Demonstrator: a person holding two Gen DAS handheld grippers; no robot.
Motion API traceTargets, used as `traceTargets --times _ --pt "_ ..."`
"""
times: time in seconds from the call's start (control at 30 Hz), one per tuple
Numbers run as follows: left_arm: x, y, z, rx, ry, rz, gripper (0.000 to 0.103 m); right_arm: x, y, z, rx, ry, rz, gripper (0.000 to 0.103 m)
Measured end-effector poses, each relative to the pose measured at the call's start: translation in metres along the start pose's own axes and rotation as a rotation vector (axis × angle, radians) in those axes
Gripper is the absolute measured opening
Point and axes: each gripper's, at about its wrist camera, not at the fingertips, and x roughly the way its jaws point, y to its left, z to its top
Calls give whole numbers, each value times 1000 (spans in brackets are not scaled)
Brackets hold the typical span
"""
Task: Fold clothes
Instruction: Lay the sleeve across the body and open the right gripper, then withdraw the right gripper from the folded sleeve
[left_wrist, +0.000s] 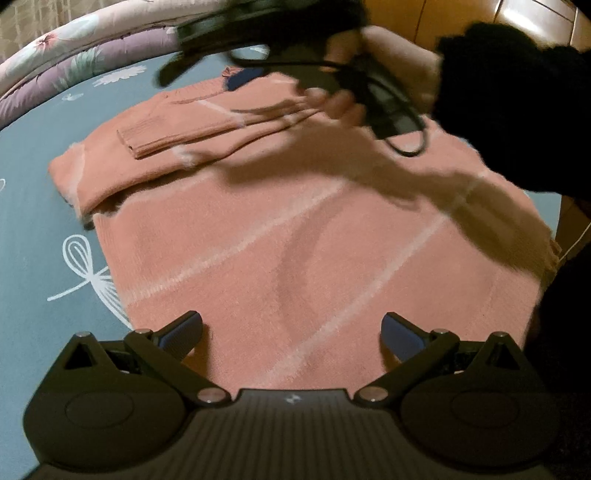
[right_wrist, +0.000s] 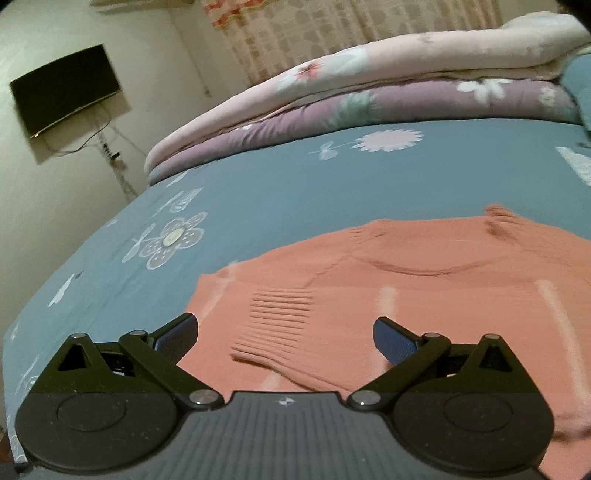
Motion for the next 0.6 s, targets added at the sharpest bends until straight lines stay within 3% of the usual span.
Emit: traceTargets --times 0.27,0.43,0.5,0.6 --pt "5 4 8 -37 -24 18 102 -55 -56 -9 -29 -72 -246 103" --pt "11 2 14 -70 -29 34 102 -74 -76 -19 -57 -74 -293 101" --pt "15 0 15 -86 -22 40 102 -74 -69 -25 -160 -47 -327 84" --pt "19 -6 17 -105 -12 48 102 -62 -48 -32 -367 18 -334 73"
